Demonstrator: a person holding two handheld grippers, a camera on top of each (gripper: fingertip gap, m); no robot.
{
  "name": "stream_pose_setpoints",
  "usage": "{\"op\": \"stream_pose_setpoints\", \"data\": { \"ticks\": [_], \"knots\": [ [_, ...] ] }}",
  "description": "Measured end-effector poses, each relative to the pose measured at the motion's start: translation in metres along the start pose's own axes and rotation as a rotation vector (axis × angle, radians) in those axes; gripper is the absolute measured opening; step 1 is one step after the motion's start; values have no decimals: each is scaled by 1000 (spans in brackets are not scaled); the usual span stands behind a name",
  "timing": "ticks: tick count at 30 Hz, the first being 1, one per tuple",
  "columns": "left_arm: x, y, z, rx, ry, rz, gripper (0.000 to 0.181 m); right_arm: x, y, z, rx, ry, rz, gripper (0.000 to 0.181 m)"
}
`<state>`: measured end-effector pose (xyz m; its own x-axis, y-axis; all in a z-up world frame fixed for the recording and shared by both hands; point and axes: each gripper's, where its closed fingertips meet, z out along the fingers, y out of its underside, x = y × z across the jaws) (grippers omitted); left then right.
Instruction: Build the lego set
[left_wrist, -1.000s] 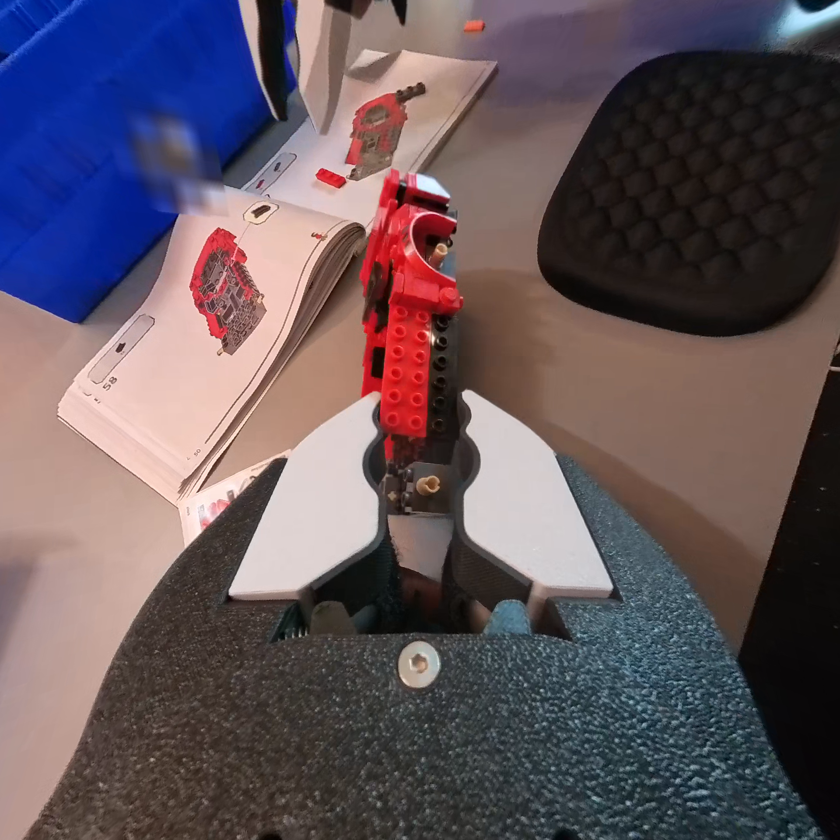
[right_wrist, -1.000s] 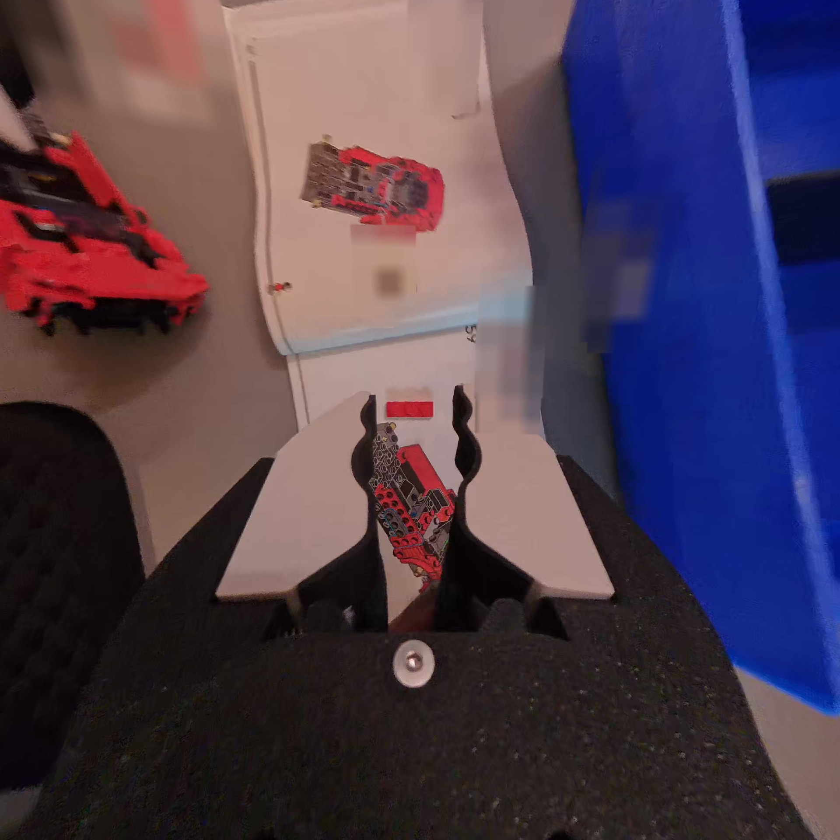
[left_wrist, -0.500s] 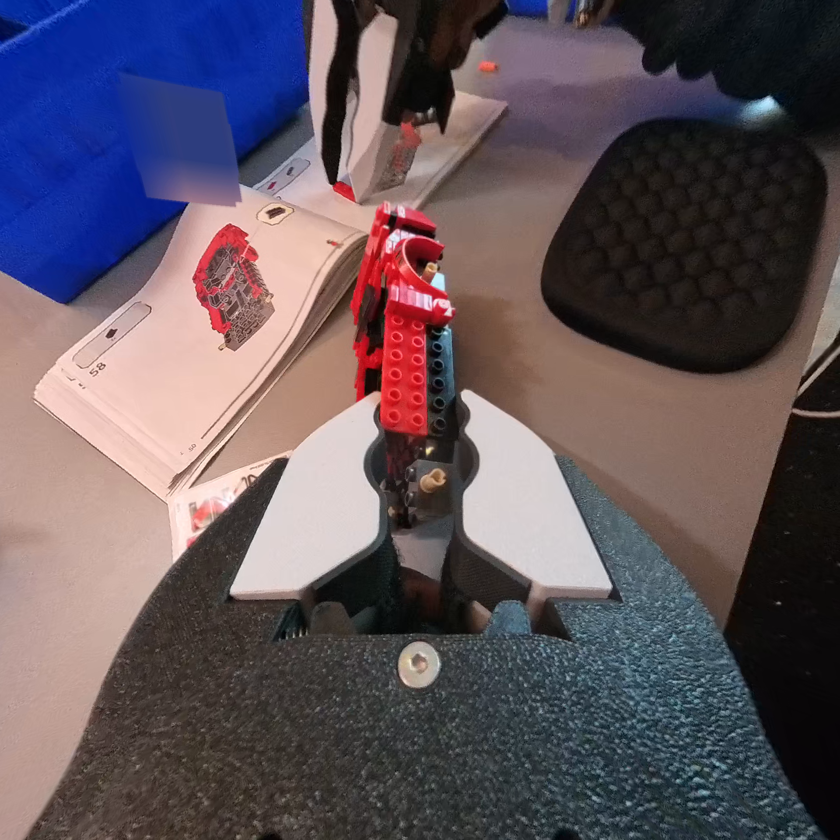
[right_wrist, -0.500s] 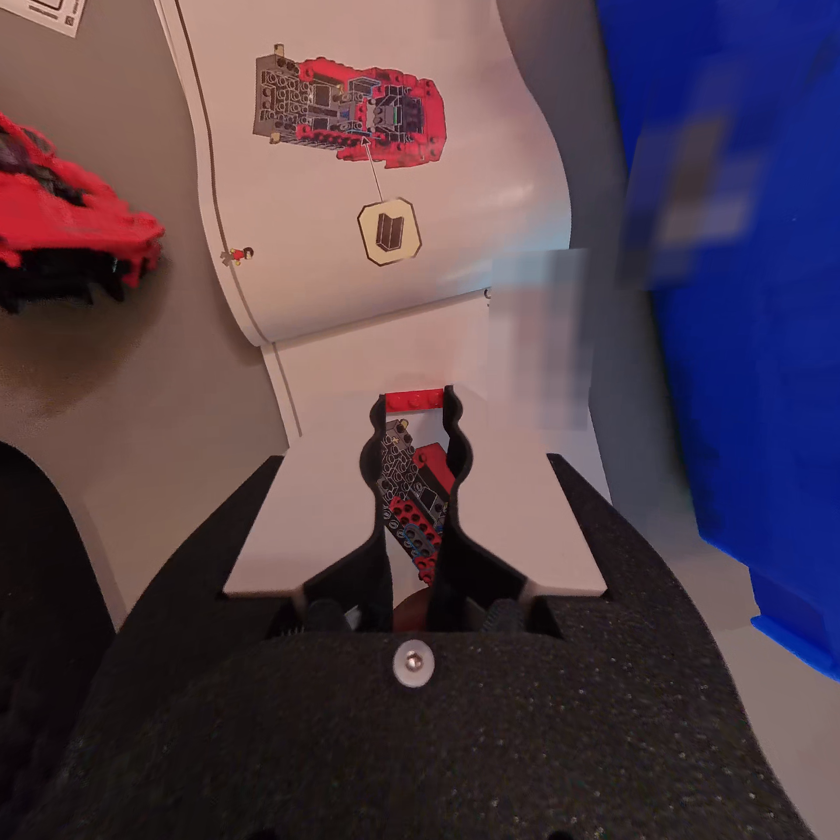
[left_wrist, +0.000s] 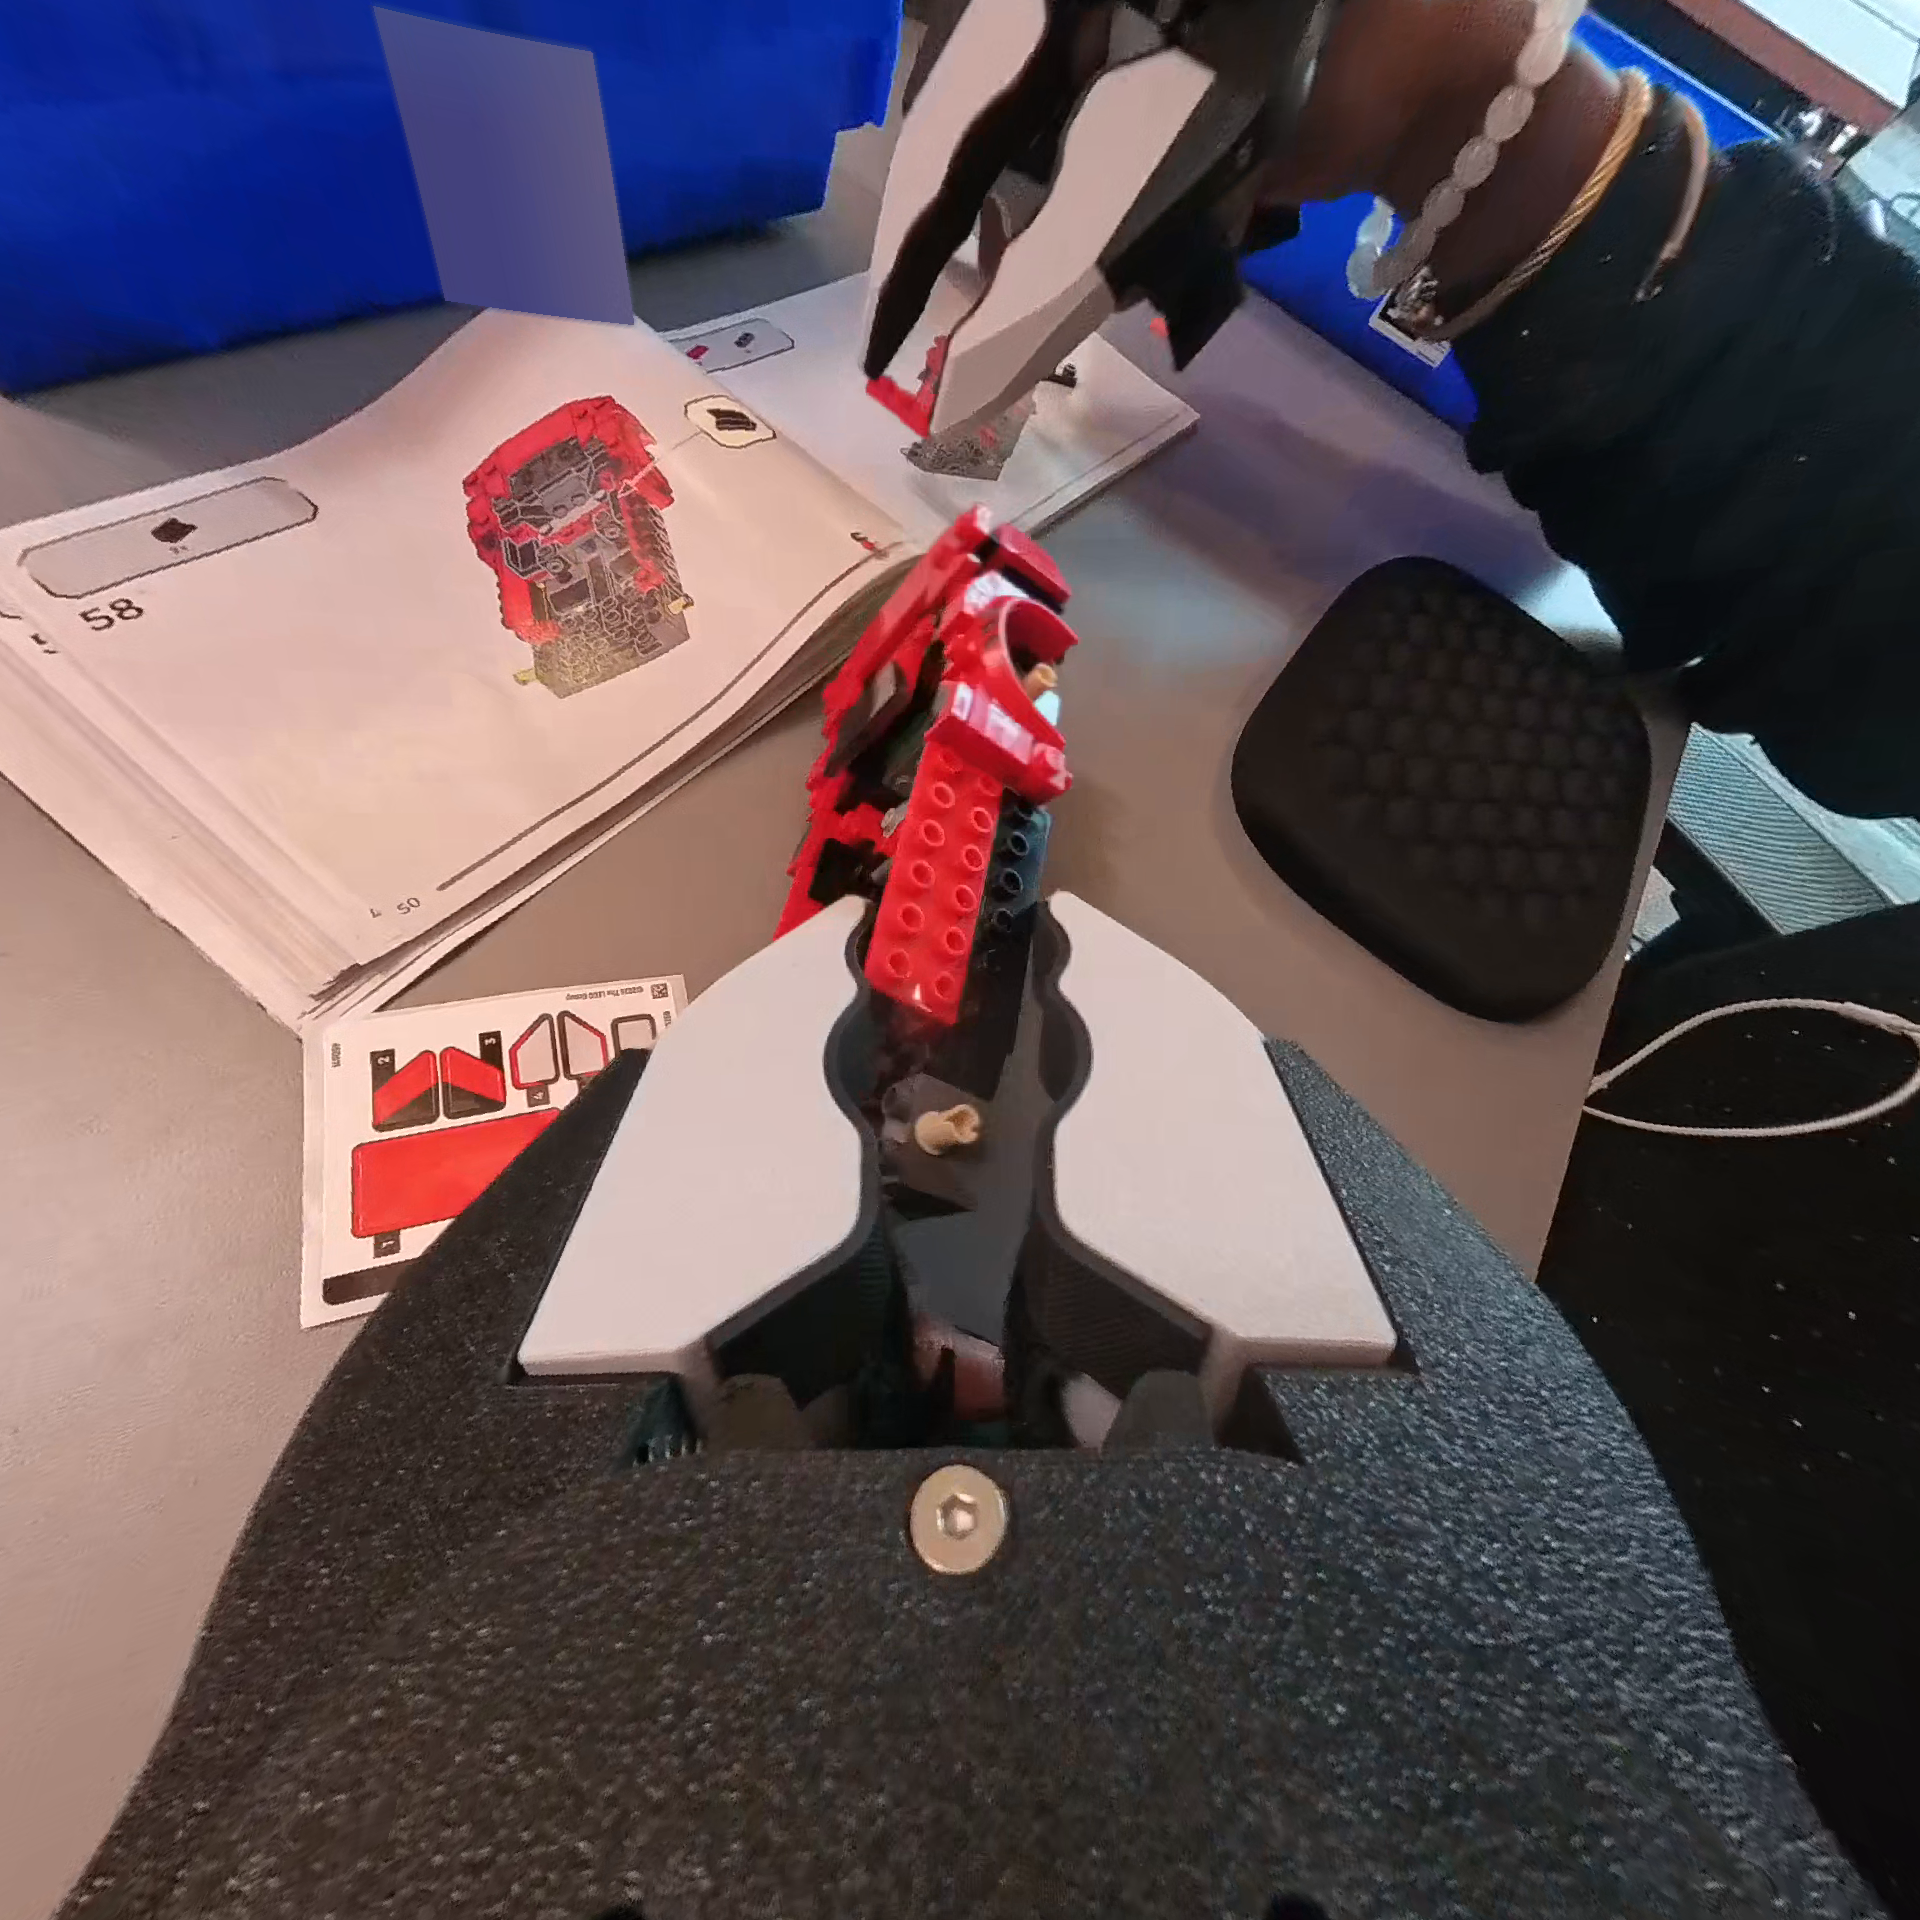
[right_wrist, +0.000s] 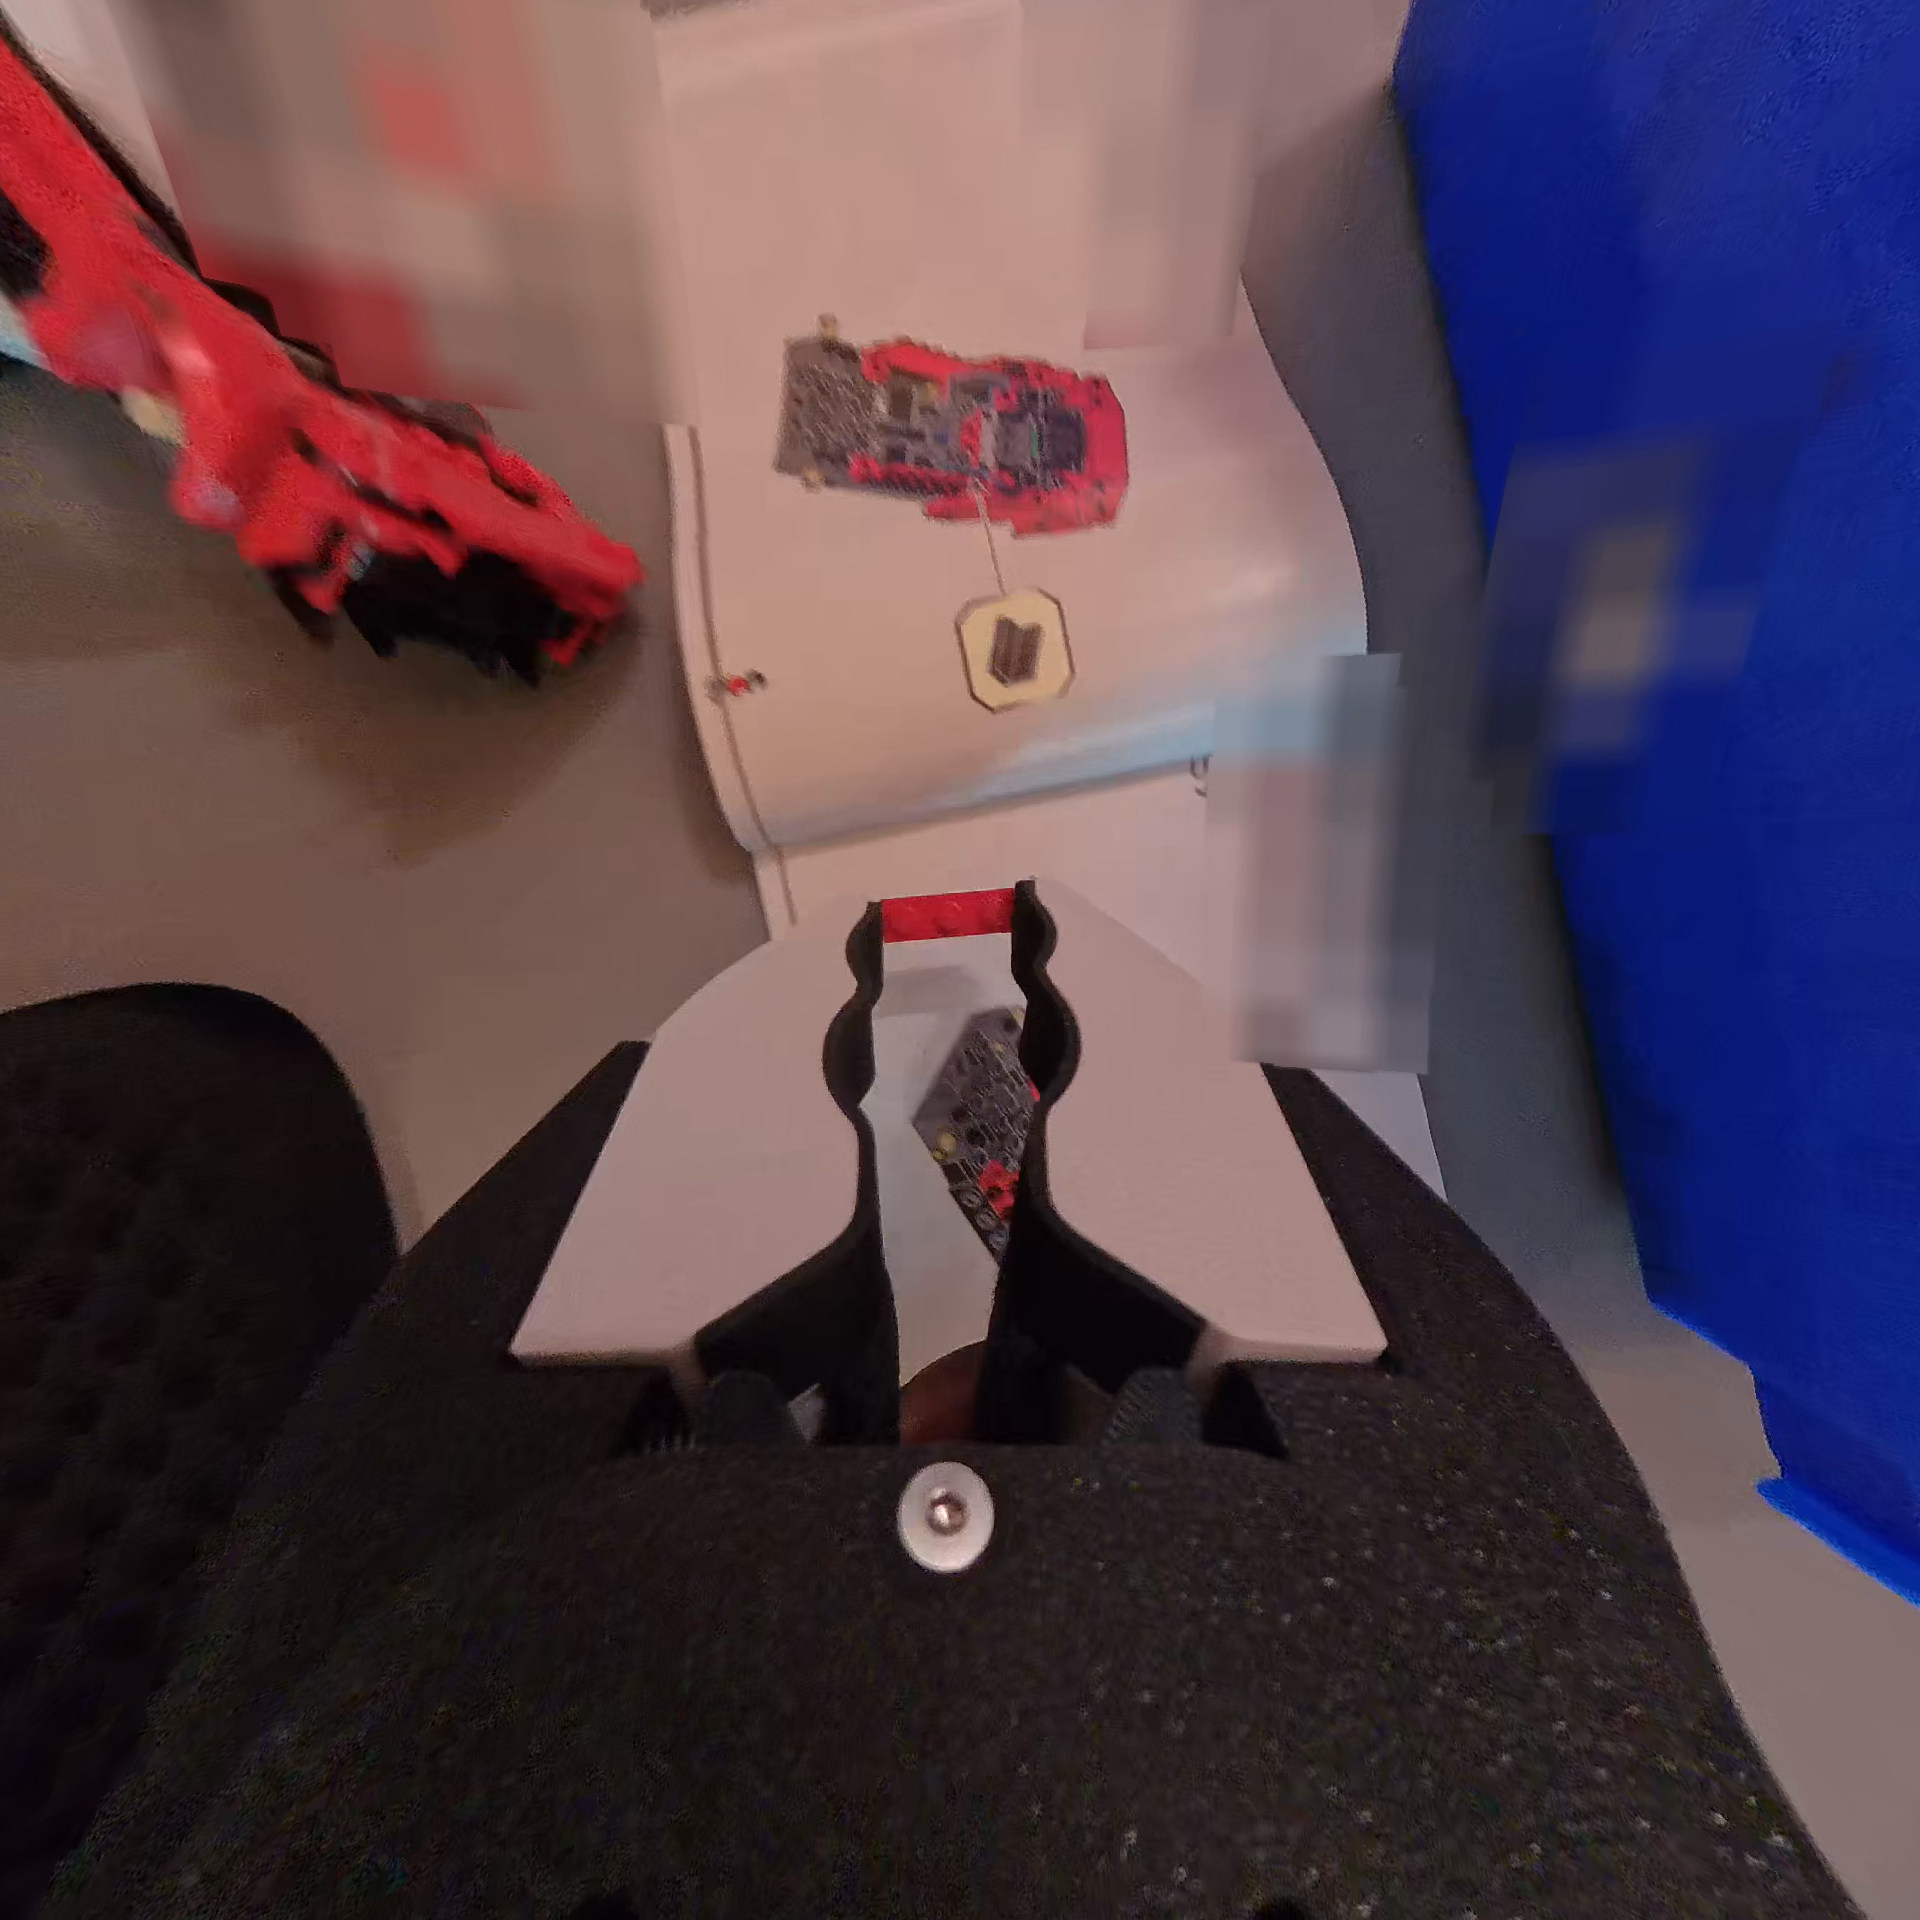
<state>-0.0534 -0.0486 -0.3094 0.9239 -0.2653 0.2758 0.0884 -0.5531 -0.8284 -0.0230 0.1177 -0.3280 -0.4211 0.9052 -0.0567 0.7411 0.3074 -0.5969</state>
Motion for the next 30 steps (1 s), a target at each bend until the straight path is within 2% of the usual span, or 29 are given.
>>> {"op": "stream_pose_setpoints", "data": {
  "ticks": [5, 10, 13, 17, 23, 30],
  "knots": [
    [-2, 0, 0, -3, -5, -19, 27, -30, -31, -5, 119, -114, -41, 23],
    [-2, 1, 0, -2, -2, -13, 26, -84, -75, -23, 293, -228, -213, 23],
    [-2, 1, 1, -1, -5, -9, 26, -113, -93, -21, 294, -162, -389, 23],
    [-1, 1, 1, -3, -7, -5, 26, -142, -102, -3, 235, -78, -544, 23],
    [-1, 1, 1, -3, 14, -19, 25, -137, -98, 23, 113, 24, -624, 23],
    [0, 1, 1, 1, 28, -31, 24, -133, -92, 31, 48, 64, -678, 23]
  ]
}}
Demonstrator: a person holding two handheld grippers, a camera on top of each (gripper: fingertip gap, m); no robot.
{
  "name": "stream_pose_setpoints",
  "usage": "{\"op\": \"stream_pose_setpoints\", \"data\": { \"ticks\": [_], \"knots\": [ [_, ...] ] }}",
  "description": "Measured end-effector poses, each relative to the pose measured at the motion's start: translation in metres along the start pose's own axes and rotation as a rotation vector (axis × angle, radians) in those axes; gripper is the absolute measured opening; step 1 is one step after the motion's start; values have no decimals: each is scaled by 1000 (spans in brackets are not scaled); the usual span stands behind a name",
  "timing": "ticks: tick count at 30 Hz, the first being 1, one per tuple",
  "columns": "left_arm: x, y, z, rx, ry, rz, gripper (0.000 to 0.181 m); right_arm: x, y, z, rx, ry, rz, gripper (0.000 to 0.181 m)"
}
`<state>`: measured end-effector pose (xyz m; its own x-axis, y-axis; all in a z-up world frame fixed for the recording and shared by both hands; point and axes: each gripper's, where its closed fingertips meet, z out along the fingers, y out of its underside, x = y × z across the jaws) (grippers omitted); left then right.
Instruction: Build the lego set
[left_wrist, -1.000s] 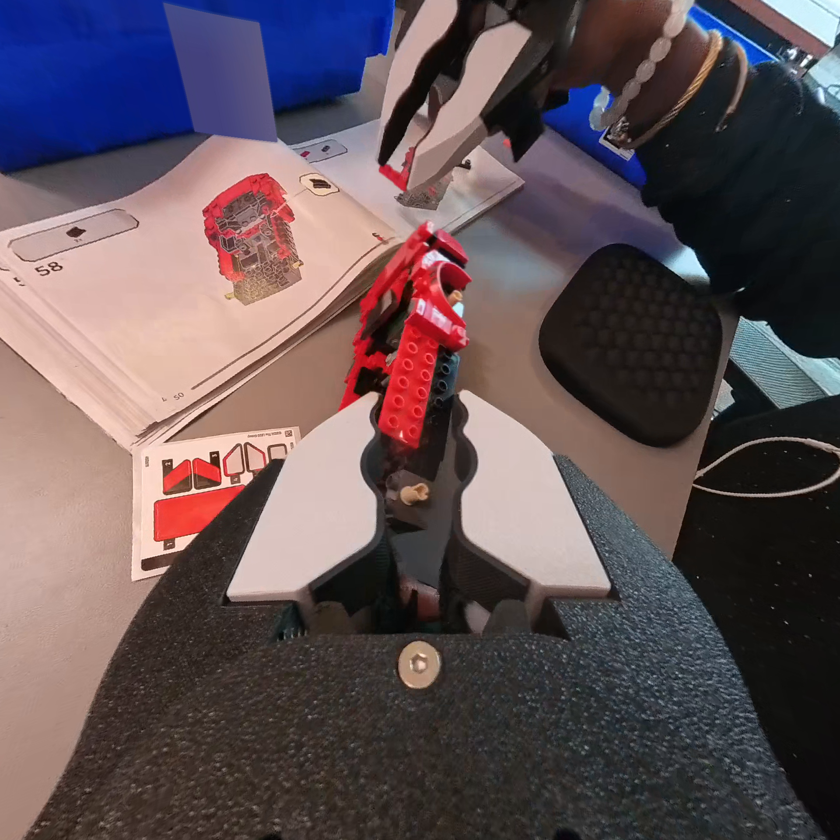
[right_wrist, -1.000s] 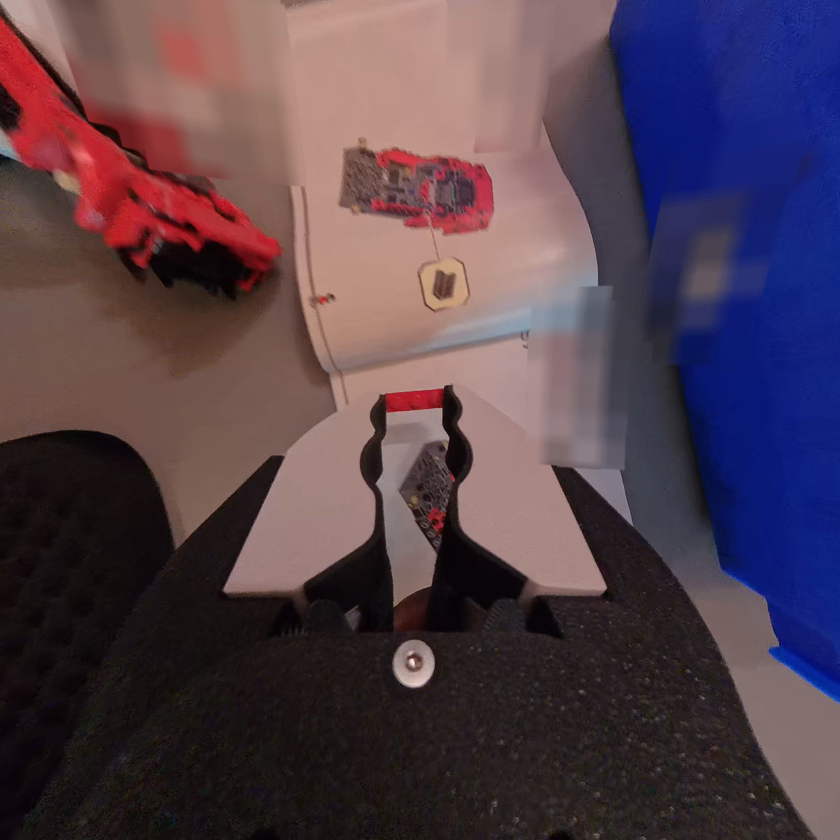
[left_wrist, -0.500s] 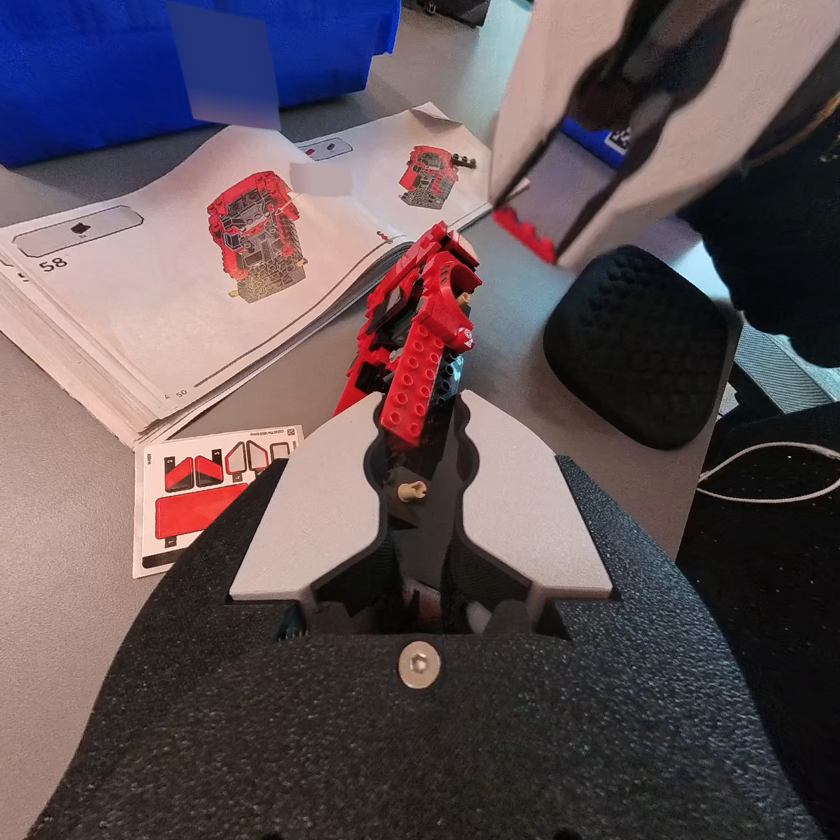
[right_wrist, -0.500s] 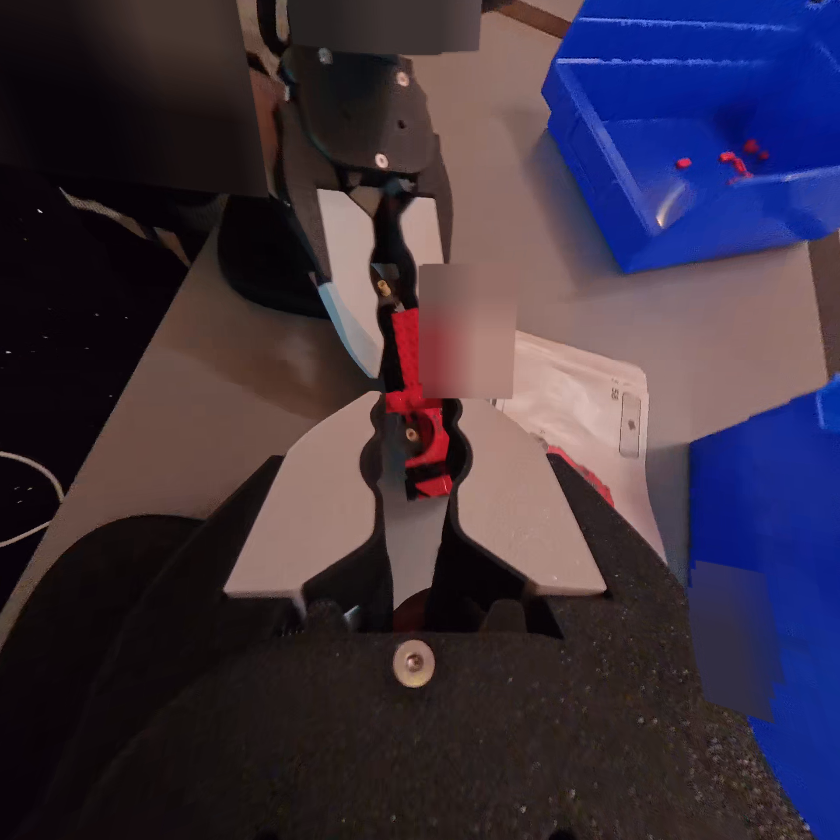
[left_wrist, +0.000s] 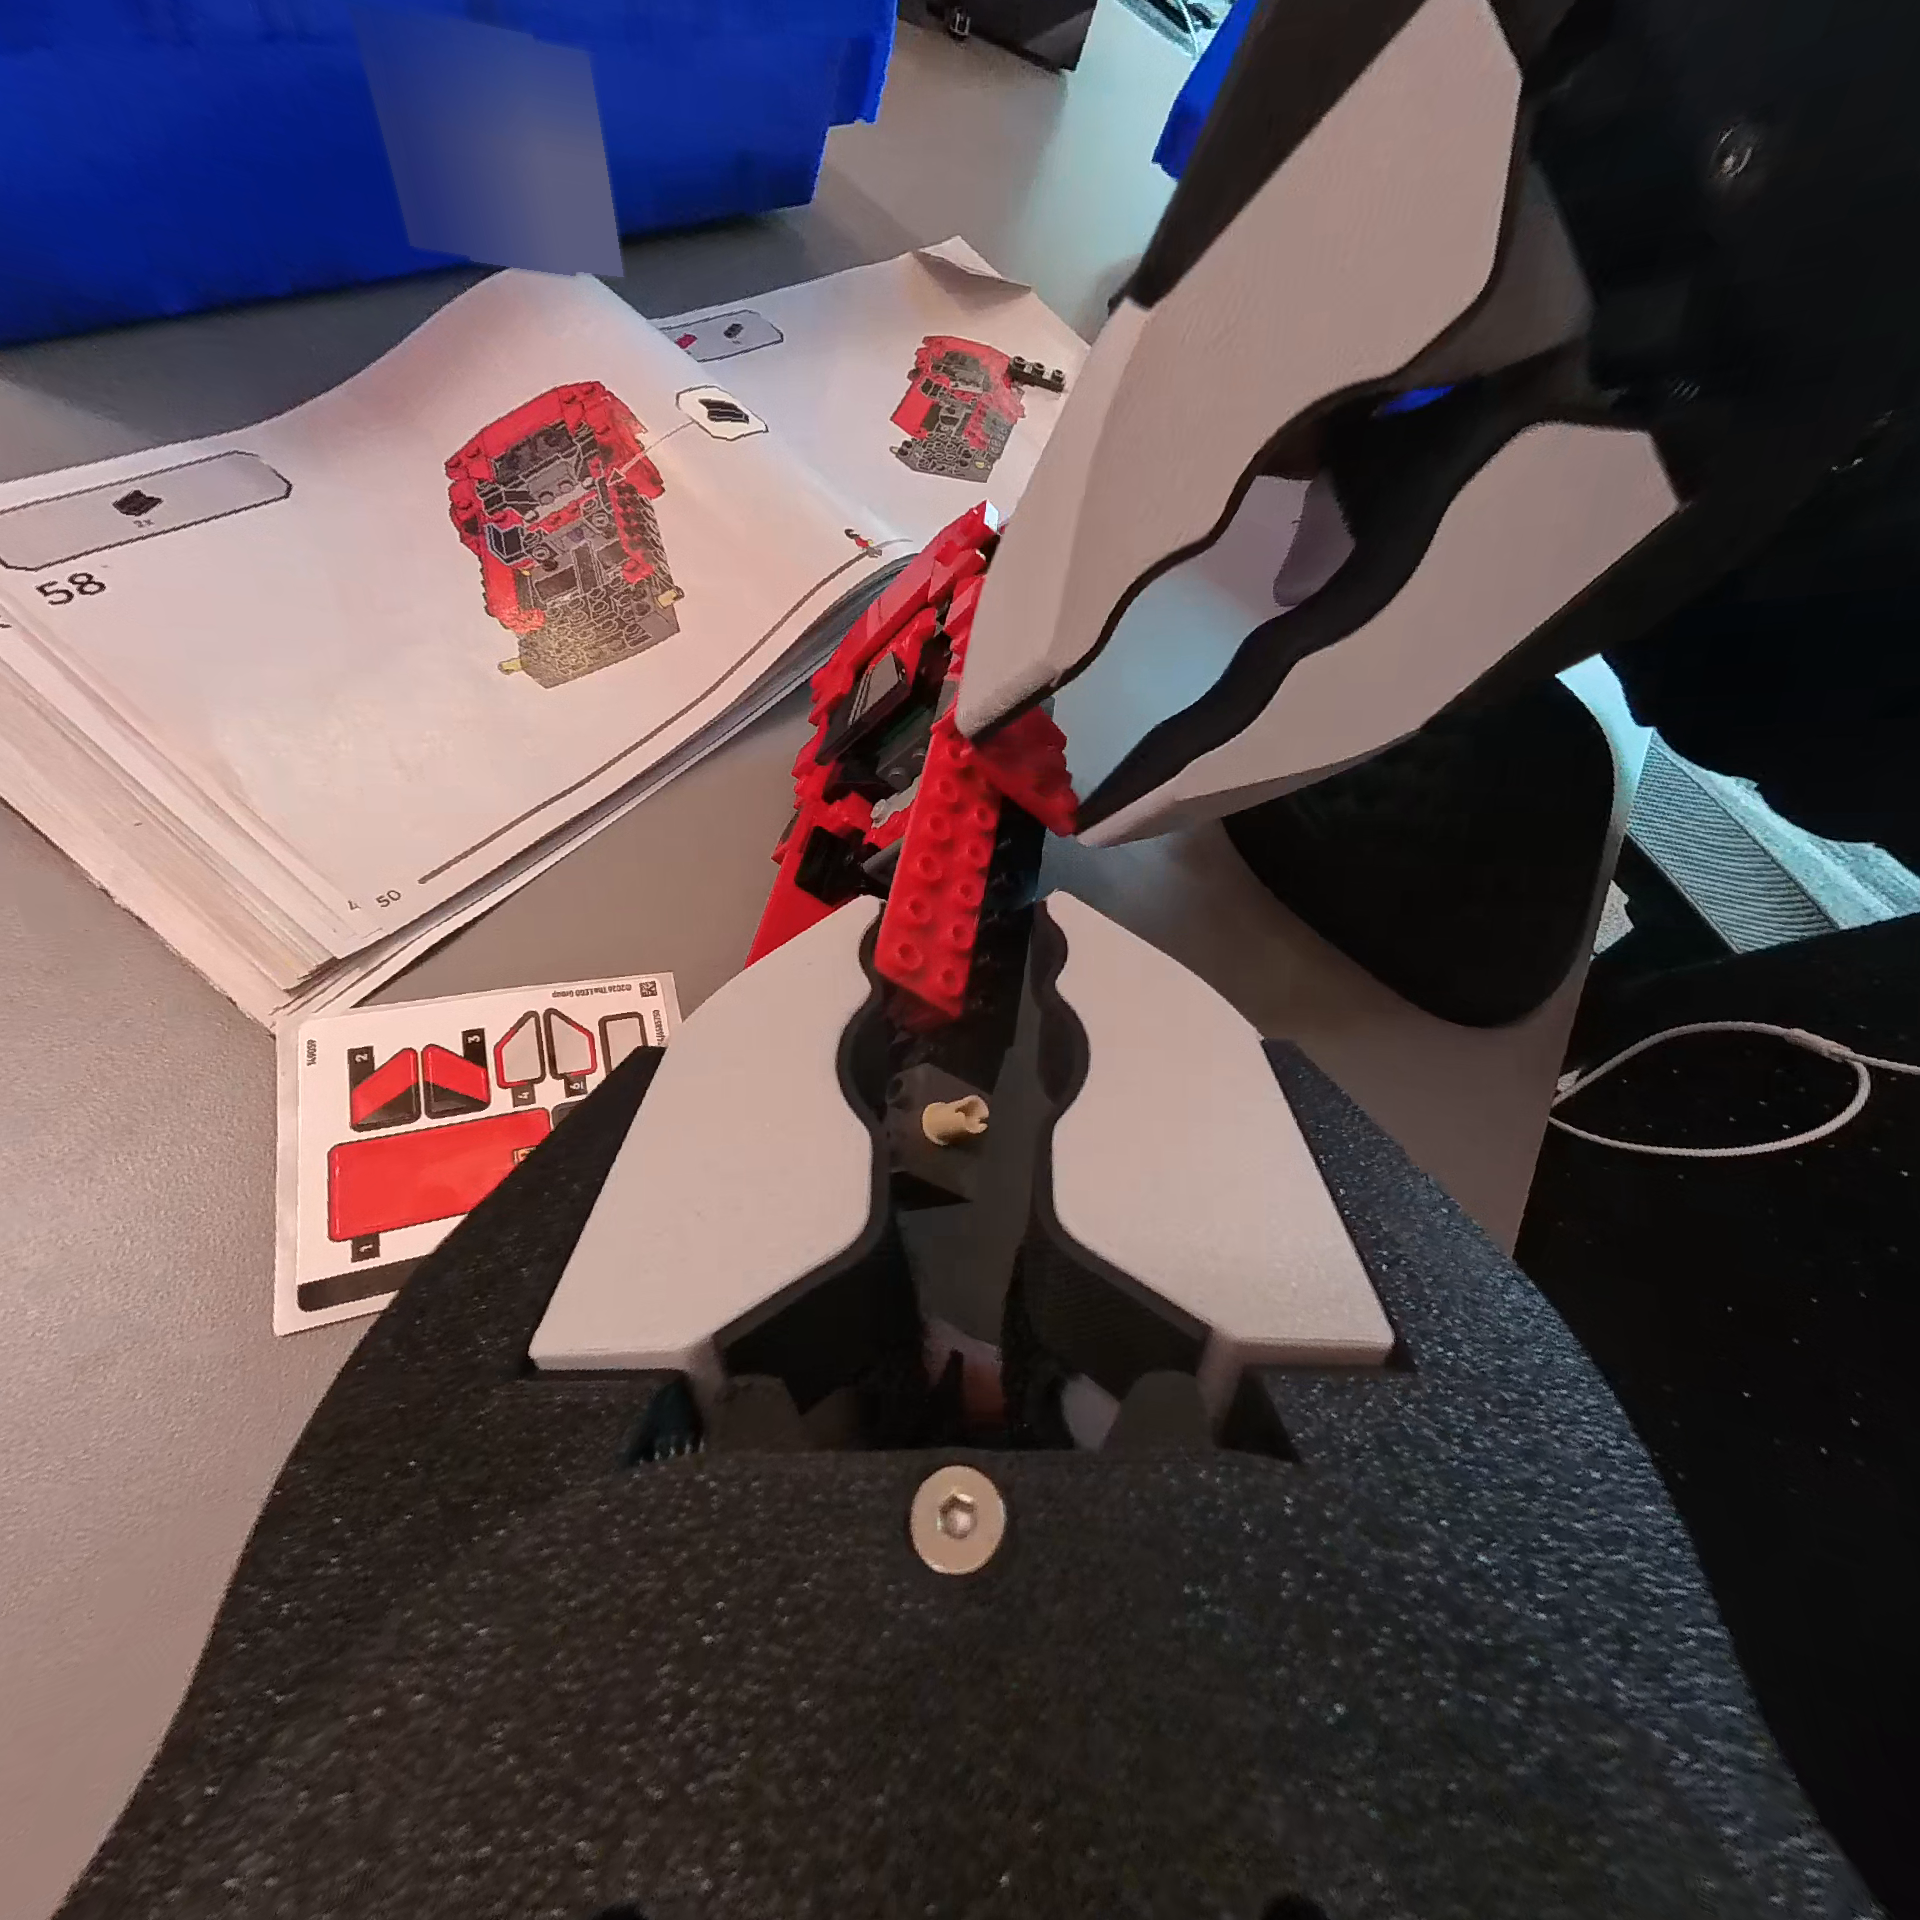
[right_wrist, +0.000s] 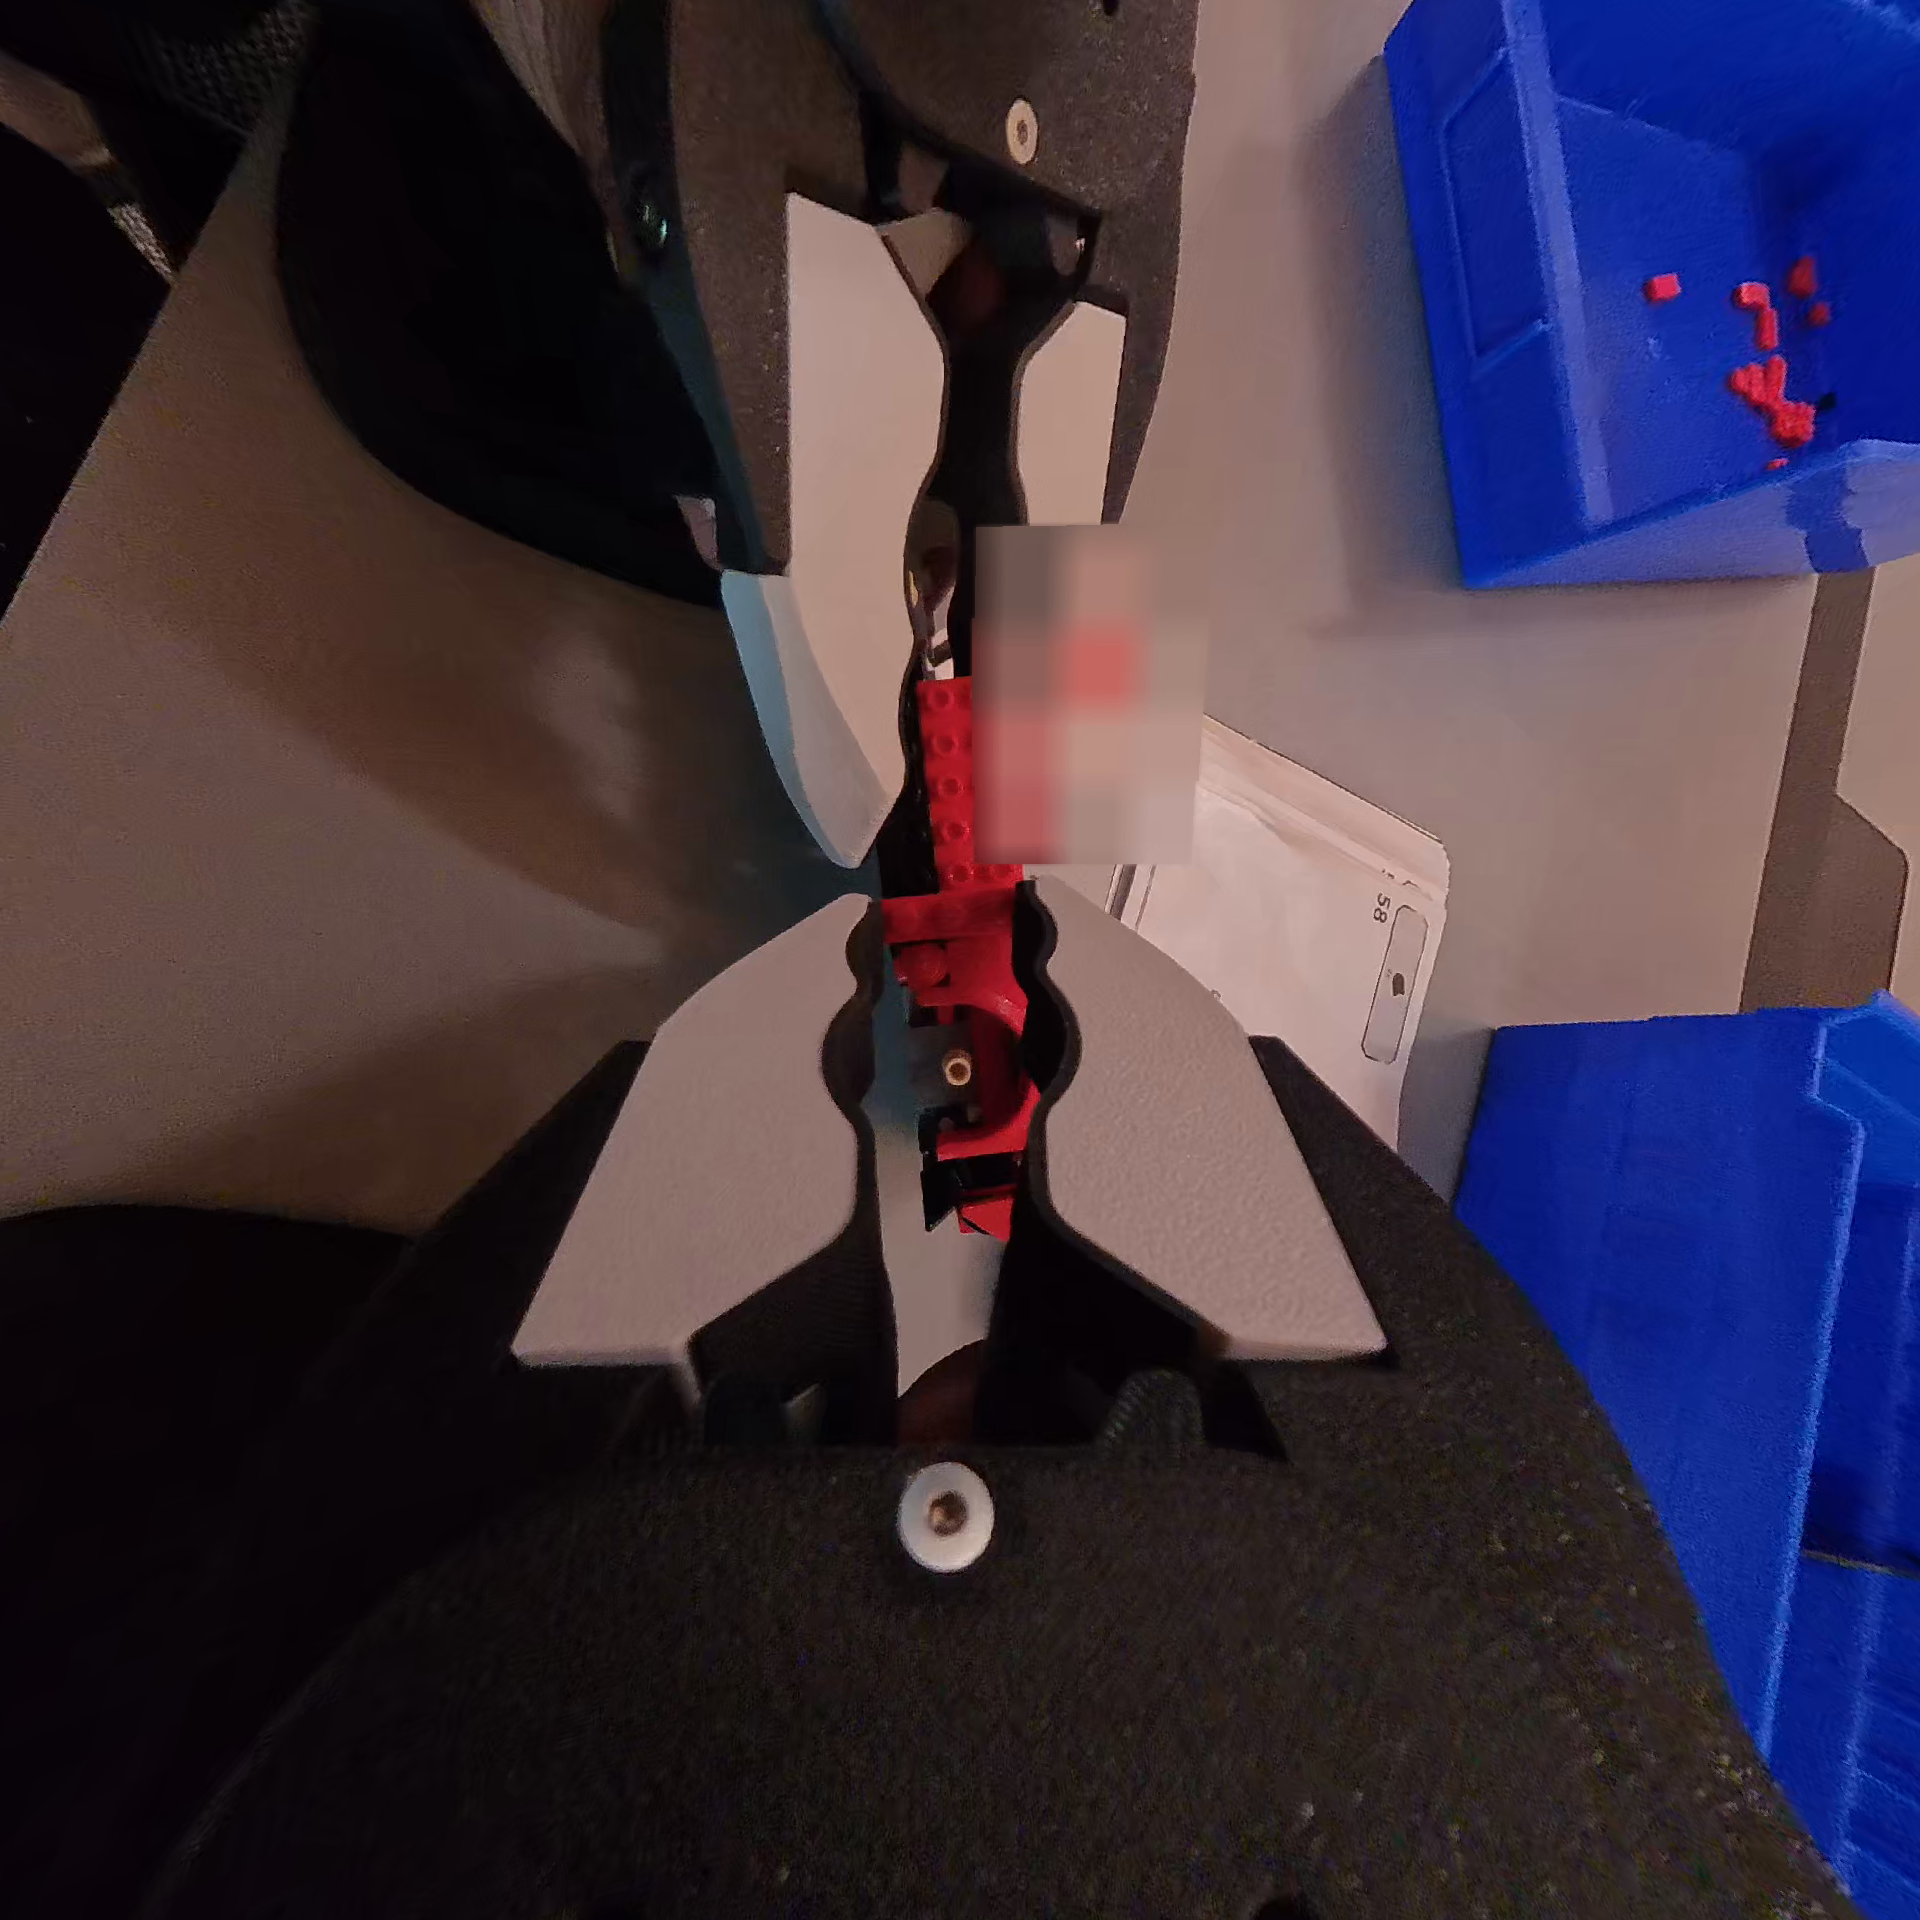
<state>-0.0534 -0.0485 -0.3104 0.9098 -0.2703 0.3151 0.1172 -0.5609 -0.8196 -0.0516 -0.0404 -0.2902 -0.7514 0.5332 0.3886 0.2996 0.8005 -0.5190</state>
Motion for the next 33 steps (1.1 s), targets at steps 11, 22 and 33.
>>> {"op": "stream_pose_setpoints", "data": {
  "ticks": [11, 22, 33],
  "knots": [
    [0, 0, 0, -2, 10, -10, 23, 2, 3, 4, -10, -4, -23, 23],
    [0, 0, 0, -5, 12, -10, 23, 3, 5, 5, -12, -12, -15, 25],
    [0, 1, 1, -10, 13, -10, 23, -3, 5, 1, 13, -104, 13, 27]
  ]
}}
